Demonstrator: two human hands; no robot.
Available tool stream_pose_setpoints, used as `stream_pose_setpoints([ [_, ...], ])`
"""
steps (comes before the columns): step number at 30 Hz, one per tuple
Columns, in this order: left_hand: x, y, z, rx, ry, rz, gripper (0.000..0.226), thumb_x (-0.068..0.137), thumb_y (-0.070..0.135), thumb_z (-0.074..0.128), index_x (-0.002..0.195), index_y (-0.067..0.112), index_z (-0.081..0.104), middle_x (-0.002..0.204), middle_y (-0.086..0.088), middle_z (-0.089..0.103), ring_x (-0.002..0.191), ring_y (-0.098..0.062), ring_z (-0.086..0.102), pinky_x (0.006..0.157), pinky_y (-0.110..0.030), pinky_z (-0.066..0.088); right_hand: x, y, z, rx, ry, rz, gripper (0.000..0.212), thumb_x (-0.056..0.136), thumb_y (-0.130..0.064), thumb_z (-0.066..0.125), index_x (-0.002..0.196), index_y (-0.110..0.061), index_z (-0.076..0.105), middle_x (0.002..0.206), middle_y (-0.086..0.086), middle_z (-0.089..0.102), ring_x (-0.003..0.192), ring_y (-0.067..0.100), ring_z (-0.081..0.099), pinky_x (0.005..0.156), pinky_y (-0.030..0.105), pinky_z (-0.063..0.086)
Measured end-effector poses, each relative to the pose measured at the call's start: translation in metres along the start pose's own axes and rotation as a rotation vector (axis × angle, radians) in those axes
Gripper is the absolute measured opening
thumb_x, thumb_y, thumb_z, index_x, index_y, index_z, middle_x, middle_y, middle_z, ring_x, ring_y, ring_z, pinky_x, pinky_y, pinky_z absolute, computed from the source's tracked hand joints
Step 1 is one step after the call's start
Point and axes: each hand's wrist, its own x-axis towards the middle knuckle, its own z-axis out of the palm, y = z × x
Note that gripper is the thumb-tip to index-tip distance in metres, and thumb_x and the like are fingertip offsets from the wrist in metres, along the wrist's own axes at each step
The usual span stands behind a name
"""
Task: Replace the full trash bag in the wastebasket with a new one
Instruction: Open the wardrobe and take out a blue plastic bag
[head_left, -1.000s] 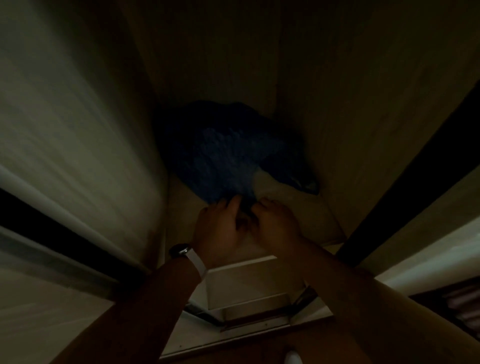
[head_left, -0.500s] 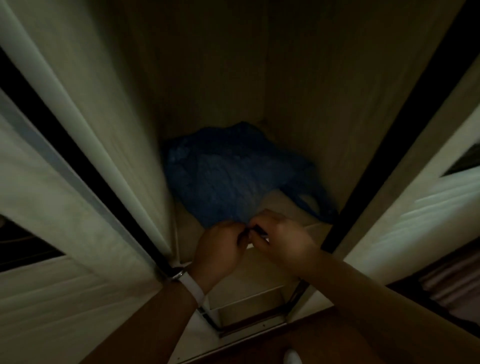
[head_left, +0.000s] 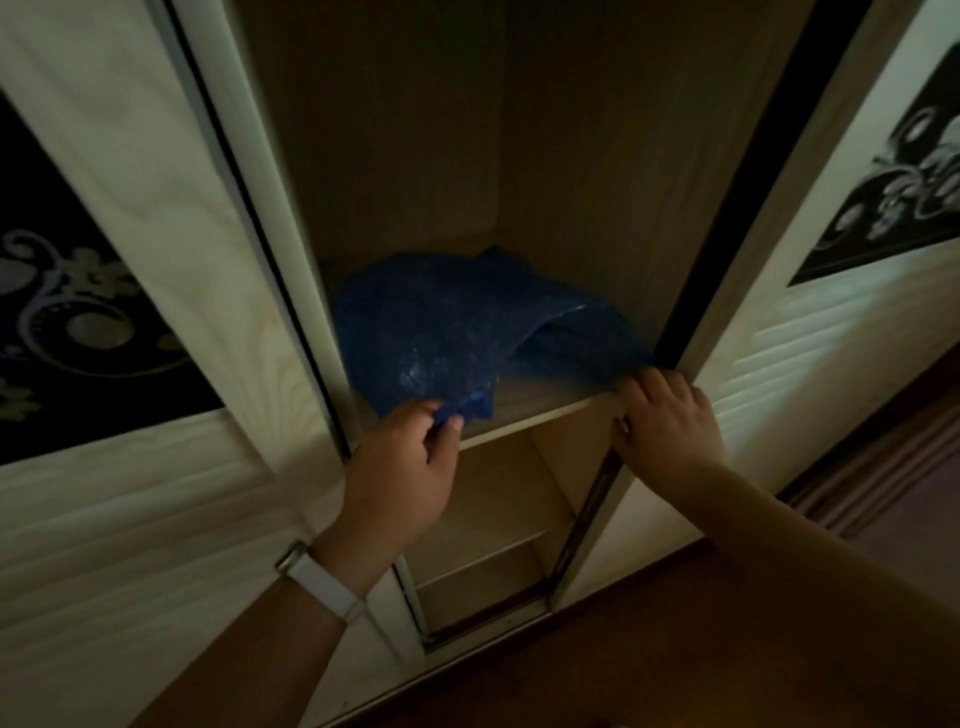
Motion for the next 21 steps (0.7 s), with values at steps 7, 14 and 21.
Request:
stream_pose_setpoints([
  [7,-0.024,0.025,-0.029,-0.09,0.124,-0.003,0.022,0.094,0.029,0.051,0.076,0.017,0.055,0.062,0.0,0.055,0.056,-0.015,0.055,0.05,-0.032,0.042,-0.012,0.02,-0.006,-0.049,0.018,0.029,0.056,0.073,-0.025,0.073,0.122,-0.012,0.05,0.118,0.019,0.054,0.104,0.039,0.054,0.081,0.048,0.048],
  [14,-0.059,0.054,-0.047,-0.121,0.282,-0.043,0.025,0.094,0.034,0.044,0.069,0.031,0.042,0.059,-0.002,0.05,0.057,-0.019,0.051,0.048,-0.029,0.036,-0.031,0.035,-0.023,0.204,-0.055,0.17,0.036,0.09,-0.019,0.057,0.124,-0.015,0.046,0.116,0.011,0.059,0.1,0.029,0.061,0.079,0.041,0.053],
  [21,-0.102,0.097,-0.029,0.016,0.222,-0.042,0.041,0.092,0.046,0.041,0.08,0.011,0.057,0.062,-0.005,0.056,0.056,-0.02,0.055,0.052,-0.042,0.046,-0.088,0.056,-0.056,0.479,-0.047,0.138,0.008,0.093,-0.02,0.048,0.098,-0.018,0.054,0.087,0.001,0.058,0.077,0.023,0.057,0.068,0.035,0.048],
])
